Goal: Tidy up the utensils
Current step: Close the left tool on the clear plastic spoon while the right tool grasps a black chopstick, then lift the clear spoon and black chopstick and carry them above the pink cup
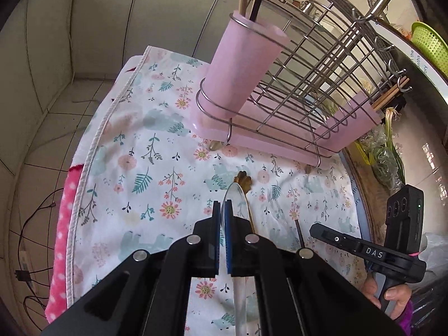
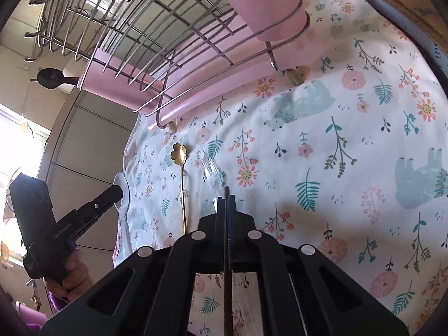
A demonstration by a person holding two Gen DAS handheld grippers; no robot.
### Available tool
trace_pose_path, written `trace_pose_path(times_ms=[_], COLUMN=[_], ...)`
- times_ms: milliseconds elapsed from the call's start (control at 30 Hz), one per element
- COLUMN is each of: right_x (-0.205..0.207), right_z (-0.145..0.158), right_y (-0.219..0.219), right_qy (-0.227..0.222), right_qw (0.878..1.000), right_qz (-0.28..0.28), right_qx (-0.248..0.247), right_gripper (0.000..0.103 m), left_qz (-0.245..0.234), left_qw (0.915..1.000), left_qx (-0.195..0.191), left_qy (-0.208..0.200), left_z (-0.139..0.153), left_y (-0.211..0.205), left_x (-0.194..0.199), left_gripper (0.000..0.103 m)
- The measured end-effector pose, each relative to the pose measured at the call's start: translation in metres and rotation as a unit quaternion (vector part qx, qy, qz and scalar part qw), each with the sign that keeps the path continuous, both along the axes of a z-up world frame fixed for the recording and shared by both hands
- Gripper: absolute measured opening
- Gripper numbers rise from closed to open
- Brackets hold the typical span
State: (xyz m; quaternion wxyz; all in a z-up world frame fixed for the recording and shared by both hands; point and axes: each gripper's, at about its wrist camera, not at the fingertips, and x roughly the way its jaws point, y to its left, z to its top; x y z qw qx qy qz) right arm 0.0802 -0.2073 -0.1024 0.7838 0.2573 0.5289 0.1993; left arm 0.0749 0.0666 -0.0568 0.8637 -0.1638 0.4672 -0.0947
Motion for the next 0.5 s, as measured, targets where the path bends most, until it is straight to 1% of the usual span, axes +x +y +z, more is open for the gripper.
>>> trace_pose_path(times_ms=[100,200,300,333,367,400,433,500], right_x=[-0.003,-0.002,0.001,0.001,0.002,0.002,0.002,0.004], right_z=[0.005,0.003,-0.002,-0.003,-0.004,-0.005,-0.006,-0.008], right_y=[-0.002,-0.004,0.004,0.007,0.008,0.010,0.010,0.011], right_qy=[-0.007,0.007,0.019,0.020,0.022,0.024,0.025,0.026], right_qw=[1.000,1.000,1.000,1.000,0.999,0.999,0.999,0.999], right_qz=[0.002,0.003,0.020,0.023,0.023,0.023,0.023,0.022], right_qx=[-0.005,0.001,0.000,-0.003,-0.007,-0.008,-0.008,-0.014], right_gripper=[0.002,0.002,0.003,0.005,0.010,0.018,0.021,0.021], left_qz=[-0.001,-0.003,-0.005,-0.005,-0.006,-0.006,-0.007,-0.008], left_qw=[1.0000,1.0000,1.0000,1.0000,1.0000,1.0000,1.0000,0.9999], left_qx=[0.000,0.000,-0.002,-0.002,-0.002,-0.002,-0.002,-0.003], left_qy=[-0.003,-0.005,-0.005,-0.005,-0.005,-0.005,-0.006,-0.007], left_z=[0.003,0.005,0.005,0.005,0.005,0.005,0.005,0.004], left_y=[-0.001,-0.002,-0.002,-0.002,-0.002,-0.002,-0.002,-0.002], left_x=[-0.002,-0.004,-0.006,-0.006,-0.006,-0.006,-0.007,-0.007], left_gripper=[0.002,0.002,0.002,0.002,0.002,0.002,0.002,0.002])
